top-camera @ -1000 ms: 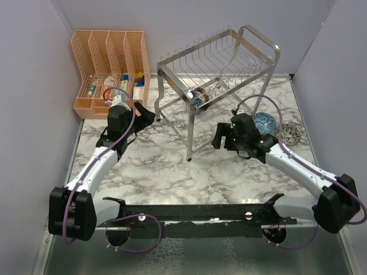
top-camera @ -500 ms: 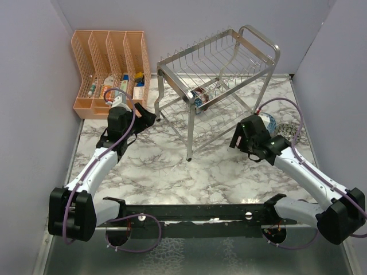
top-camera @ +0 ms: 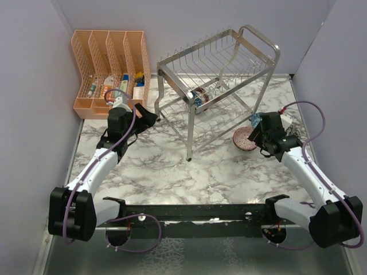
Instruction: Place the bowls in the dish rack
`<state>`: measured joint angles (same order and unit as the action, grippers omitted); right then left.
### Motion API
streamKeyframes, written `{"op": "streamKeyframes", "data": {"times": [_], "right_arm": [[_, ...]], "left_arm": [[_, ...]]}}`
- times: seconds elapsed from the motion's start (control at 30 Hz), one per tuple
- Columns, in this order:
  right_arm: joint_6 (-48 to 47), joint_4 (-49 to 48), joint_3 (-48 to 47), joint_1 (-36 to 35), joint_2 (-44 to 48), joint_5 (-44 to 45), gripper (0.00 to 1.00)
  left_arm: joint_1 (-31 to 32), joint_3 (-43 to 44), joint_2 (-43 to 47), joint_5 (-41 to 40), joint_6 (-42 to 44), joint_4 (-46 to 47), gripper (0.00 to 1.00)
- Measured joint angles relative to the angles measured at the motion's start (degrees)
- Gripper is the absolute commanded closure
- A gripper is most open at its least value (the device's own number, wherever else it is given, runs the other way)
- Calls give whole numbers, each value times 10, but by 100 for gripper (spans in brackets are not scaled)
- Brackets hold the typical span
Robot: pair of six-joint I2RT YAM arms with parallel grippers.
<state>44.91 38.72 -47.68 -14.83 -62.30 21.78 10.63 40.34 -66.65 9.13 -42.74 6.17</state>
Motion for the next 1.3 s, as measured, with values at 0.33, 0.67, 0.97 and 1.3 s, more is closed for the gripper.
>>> {"op": "streamKeyframes", "data": {"times": [0.33, 0.67, 0.97, 1.3], "right_arm": [[-18, -49, 42, 8, -20, -1, 52], [-34, -79, 66, 13, -34, -2, 74], [-53, -105, 84, 14, -35, 1, 90], [-82, -132, 84, 15, -28, 14, 99]], "left_arm": [[0, 0, -10, 5, 0, 7, 22], [0, 0, -17, 5, 0, 7, 22], [0, 0, -19, 5, 0, 7, 22], [0, 0, -19, 4, 0, 7, 22]]}}
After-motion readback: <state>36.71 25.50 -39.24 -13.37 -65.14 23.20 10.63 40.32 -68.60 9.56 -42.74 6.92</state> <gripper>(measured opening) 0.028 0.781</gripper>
